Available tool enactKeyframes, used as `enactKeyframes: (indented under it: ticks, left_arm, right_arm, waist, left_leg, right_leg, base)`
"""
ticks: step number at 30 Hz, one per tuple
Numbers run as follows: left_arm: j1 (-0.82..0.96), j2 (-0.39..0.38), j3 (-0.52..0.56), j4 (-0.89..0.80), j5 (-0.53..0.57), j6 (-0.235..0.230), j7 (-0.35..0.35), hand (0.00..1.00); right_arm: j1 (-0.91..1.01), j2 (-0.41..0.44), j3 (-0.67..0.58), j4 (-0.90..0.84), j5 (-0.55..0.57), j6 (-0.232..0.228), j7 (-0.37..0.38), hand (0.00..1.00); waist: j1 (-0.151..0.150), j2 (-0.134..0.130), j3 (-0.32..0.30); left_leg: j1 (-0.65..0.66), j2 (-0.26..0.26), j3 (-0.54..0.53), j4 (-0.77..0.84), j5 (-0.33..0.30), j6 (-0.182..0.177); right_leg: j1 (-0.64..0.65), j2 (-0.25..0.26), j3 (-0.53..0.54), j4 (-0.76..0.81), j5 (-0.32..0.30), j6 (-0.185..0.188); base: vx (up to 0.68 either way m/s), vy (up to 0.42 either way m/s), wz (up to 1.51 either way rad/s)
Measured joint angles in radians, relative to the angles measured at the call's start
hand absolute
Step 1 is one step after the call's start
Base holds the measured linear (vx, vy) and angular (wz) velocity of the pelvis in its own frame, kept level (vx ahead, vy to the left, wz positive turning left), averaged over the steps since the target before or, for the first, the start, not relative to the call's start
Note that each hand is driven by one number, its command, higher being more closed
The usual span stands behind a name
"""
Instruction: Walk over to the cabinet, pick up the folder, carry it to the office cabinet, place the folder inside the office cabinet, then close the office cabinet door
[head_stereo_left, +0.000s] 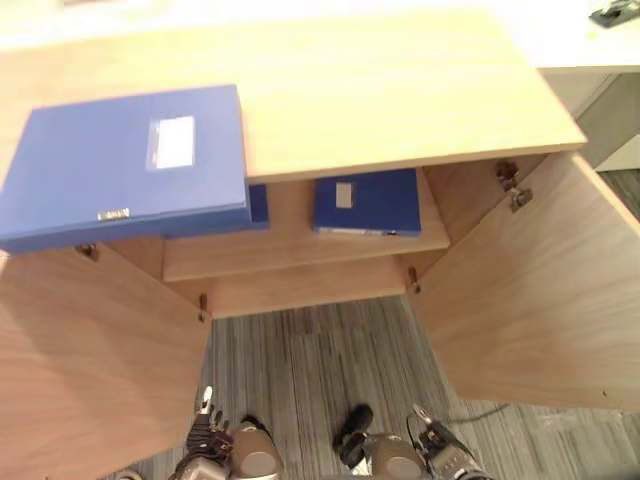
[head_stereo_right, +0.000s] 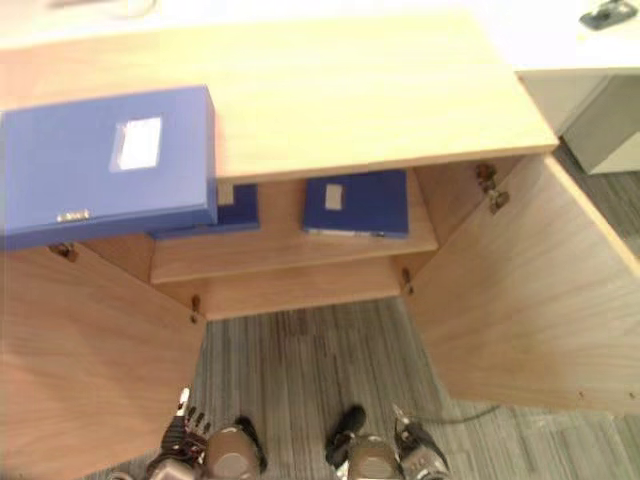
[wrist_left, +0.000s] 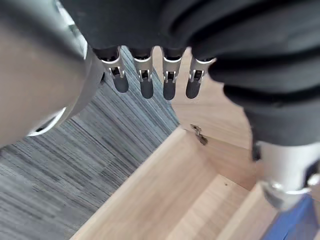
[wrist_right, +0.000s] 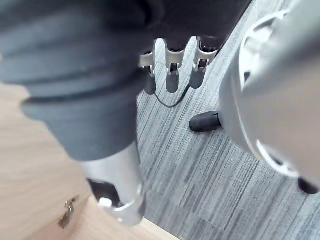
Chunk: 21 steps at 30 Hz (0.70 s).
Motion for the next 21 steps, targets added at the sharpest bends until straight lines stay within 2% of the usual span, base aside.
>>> enactKeyframes:
  ticks: [1, 2, 3, 4, 6, 7, 9, 11, 14, 16, 17, 18, 19, 21]
  left_arm:
    - [0.000, 0.000, -0.003, 0.006, 0.001, 0.001, -0.002, 0.00]
    - [0.000, 0.002, -0.004, 0.019, 0.006, 0.004, -0.009, 0.00]
    - [0.006, 0.017, -0.005, 0.056, 0.025, 0.013, -0.017, 0.00]
    - [0.009, 0.025, -0.004, 0.069, 0.028, 0.016, -0.019, 0.00]
    - [0.030, 0.034, 0.006, 0.079, 0.036, 0.019, -0.025, 0.00]
    - [0.033, 0.035, 0.016, 0.091, 0.042, 0.020, -0.026, 0.00]
    - [0.036, 0.030, 0.022, 0.109, 0.073, 0.024, -0.027, 0.00]
    - [0.035, 0.026, 0.020, 0.110, 0.075, 0.023, -0.029, 0.00]
    - [0.018, 0.031, 0.005, 0.109, 0.087, 0.022, -0.028, 0.00]
    - [0.008, 0.034, -0.023, 0.108, 0.103, 0.015, -0.023, 0.00]
    - [0.005, 0.034, -0.027, 0.108, 0.105, 0.014, -0.023, 0.00]
    - [0.001, 0.035, -0.030, 0.109, 0.108, 0.014, -0.022, 0.00]
    - [0.000, 0.037, -0.037, 0.110, 0.112, 0.015, -0.022, 0.00]
    - [-0.001, 0.044, -0.041, 0.115, 0.121, 0.015, -0.022, 0.00]
  right_arm:
    - [0.012, -0.002, -0.001, 0.000, 0.000, 0.000, -0.002, 0.00]
    - [0.032, -0.005, -0.003, 0.000, -0.004, 0.004, -0.005, 0.00]
    - [0.056, 0.002, 0.002, 0.000, -0.015, 0.014, -0.006, 0.00]
    - [0.062, 0.007, 0.003, -0.004, -0.020, 0.016, -0.006, 0.00]
    - [0.061, 0.015, 0.011, -0.004, -0.099, 0.021, -0.006, 0.00]
    - [0.053, 0.021, 0.011, -0.013, -0.139, 0.023, -0.006, 0.00]
    - [0.054, 0.032, 0.034, -0.072, -0.193, 0.022, -0.006, 0.00]
    - [0.053, 0.034, 0.063, -0.094, -0.199, 0.020, -0.004, 0.00]
    - [0.034, 0.044, 0.107, -0.104, -0.207, 0.015, -0.003, 0.00]
    - [0.023, 0.043, 0.152, -0.105, -0.253, 0.015, -0.002, 0.00]
    - [0.021, 0.042, 0.172, -0.105, -0.262, 0.015, -0.001, 0.00]
    - [0.020, 0.036, 0.193, -0.113, -0.280, 0.011, 0.002, 0.00]
    - [0.014, 0.028, 0.209, -0.120, -0.279, 0.011, 0.004, 0.00]
    - [0.002, 0.029, 0.210, -0.120, -0.278, 0.011, 0.005, 0.00]
  waist:
    - [-0.005, 0.003, -0.002]
    - [-0.005, 0.008, -0.004]
    - [0.002, -0.004, -0.024]
    - [0.001, -0.014, -0.033]
    - [0.010, -0.041, -0.053]
    - [0.013, -0.046, -0.056]
    - [0.008, -0.036, -0.086]
    - [0.002, -0.031, -0.112]
    - [0.003, -0.030, -0.137]
    - [0.002, -0.036, -0.133]
    - [0.003, -0.040, -0.130]
    - [-0.001, -0.047, -0.127]
    - [-0.003, -0.051, -0.126]
    - [-0.003, -0.054, -0.125]
  left_leg:
    - [-0.002, -0.027, -0.021, -0.021, -0.011, -0.007]
    - [-0.004, -0.079, -0.060, -0.076, -0.017, 0.009]
    - [0.025, -0.110, -0.068, -0.116, -0.013, 0.031]
    - [0.034, -0.120, -0.057, -0.142, -0.004, 0.037]
    - [0.057, -0.148, -0.010, -0.194, 0.018, 0.062]
    - [0.071, -0.161, 0.007, -0.213, 0.026, 0.071]
    - [0.092, -0.193, 0.027, -0.262, 0.042, 0.085]
    - [0.108, -0.207, 0.025, -0.285, 0.044, 0.087]
    - [0.123, -0.224, -0.007, -0.304, 0.047, 0.092]
    - [0.180, -0.251, -0.031, -0.333, 0.046, 0.099]
    - [0.197, -0.259, -0.036, -0.339, 0.043, 0.103]
    - [0.217, -0.277, -0.053, -0.341, 0.038, 0.110]
    - [0.228, -0.291, -0.063, -0.340, 0.034, 0.115]
    - [0.229, -0.298, -0.067, -0.338, 0.034, 0.120]
  right_leg:
    - [0.006, -0.005, 0.004, 0.002, -0.007, 0.000]
    - [0.015, -0.011, 0.016, 0.003, -0.008, 0.010]
    - [0.017, -0.023, 0.041, -0.008, 0.001, 0.038]
    - [0.018, -0.024, 0.048, -0.029, 0.018, 0.053]
    - [0.019, -0.021, 0.079, -0.105, 0.078, 0.055]
    - [0.021, -0.021, 0.095, -0.128, 0.099, 0.058]
    - [0.020, -0.033, 0.105, -0.152, 0.119, 0.073]
    - [0.027, -0.037, 0.106, -0.158, 0.122, 0.078]
    - [0.027, -0.059, 0.095, -0.115, 0.097, 0.091]
    - [-0.018, -0.153, 0.093, 0.141, -0.027, 0.106]
    - [-0.035, -0.188, 0.095, 0.224, -0.055, 0.101]
    - [-0.072, -0.253, 0.095, 0.368, -0.076, 0.084]
    - [-0.101, -0.305, 0.097, 0.476, -0.071, 0.075]
    - [-0.127, -0.341, 0.100, 0.541, -0.056, 0.054]
  base:
    - [0.00, 0.223, -0.06]
    - [0.00, 0.253, -0.21]
    - [0.00, 0.246, -0.24]
    - [0.04, 0.158, -0.37]
    - [0.05, 0.095, -0.40]
    - [0.06, 0.078, -0.40]
    - [0.07, 0.082, -0.20]
    - [0.08, 0.042, 0.00]
    - [0.08, 0.024, 0.13]
    - [0.11, 0.131, 0.28]
    - [0.08, 0.156, 0.30]
    - [0.05, 0.141, 0.33]
    - [0.04, 0.135, 0.33]
    - [0.04, 0.076, 0.19]
